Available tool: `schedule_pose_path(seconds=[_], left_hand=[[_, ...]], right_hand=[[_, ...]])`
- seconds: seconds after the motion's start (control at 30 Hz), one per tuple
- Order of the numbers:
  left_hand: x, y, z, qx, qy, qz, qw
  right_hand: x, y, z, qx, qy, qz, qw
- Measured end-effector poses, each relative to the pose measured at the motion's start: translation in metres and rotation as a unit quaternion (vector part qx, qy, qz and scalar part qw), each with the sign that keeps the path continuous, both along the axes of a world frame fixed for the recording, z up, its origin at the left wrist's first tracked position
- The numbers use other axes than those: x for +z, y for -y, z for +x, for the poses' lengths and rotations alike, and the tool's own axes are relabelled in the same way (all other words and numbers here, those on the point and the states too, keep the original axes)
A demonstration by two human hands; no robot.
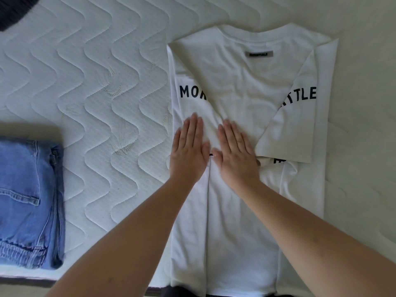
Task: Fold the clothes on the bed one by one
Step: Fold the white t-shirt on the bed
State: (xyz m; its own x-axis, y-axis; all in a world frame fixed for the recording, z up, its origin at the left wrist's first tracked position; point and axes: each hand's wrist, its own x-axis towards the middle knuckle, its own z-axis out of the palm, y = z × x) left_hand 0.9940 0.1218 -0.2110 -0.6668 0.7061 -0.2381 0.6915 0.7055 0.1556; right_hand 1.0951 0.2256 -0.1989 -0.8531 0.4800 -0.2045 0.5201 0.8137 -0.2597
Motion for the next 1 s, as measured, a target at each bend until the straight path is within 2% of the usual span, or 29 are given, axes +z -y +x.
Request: schedule_pose_path(seconds=[0.17,0.3,0.4,0.47,0.57,0.67,0.73,0.87,1.0], left_hand=[[0.007,0.0,-0.002,-0.011,-0.008,-0.013,1.0],[0.029,-0.013,-0.03,-0.011,-0.001,0.063,0.998],[0.034,-0.03,-0.066,0.015,-0.019,0.079,0.997],[0.029,-0.04,-0.087,0.024,-0.019,0.053,0.998],[0.013,-0.048,-0.108,-0.017,-0.039,-0.007,0.999],[-0.002,-0.049,-0.109,-0.038,-0.038,-0.032,0.998],[-0.008,-0.048,-0.108,-0.038,-0.057,-0.026,0.997],[-0.015,-0.046,-0.107,-0.034,-0.058,0.005,0.998],[-0.017,-0.047,-0.11,-0.038,-0.04,0.007,0.998]], right_hand=[[0.002,0.009,0.003,-0.046,0.064,0.022,0.997],[0.016,0.011,0.005,-0.103,0.063,0.006,0.993],[0.022,0.005,-0.011,-0.07,0.01,-0.008,0.997],[0.024,0.0,-0.03,-0.038,-0.032,-0.015,0.999],[0.022,-0.003,-0.063,0.01,-0.07,-0.005,0.997],[0.007,-0.01,-0.079,0.067,-0.035,0.012,0.997],[-0.006,-0.021,-0.073,0.07,-0.006,0.026,0.997],[-0.018,-0.029,-0.053,0.062,-0.035,0.084,0.994],[-0.018,-0.02,-0.045,0.032,-0.035,0.071,0.996]])
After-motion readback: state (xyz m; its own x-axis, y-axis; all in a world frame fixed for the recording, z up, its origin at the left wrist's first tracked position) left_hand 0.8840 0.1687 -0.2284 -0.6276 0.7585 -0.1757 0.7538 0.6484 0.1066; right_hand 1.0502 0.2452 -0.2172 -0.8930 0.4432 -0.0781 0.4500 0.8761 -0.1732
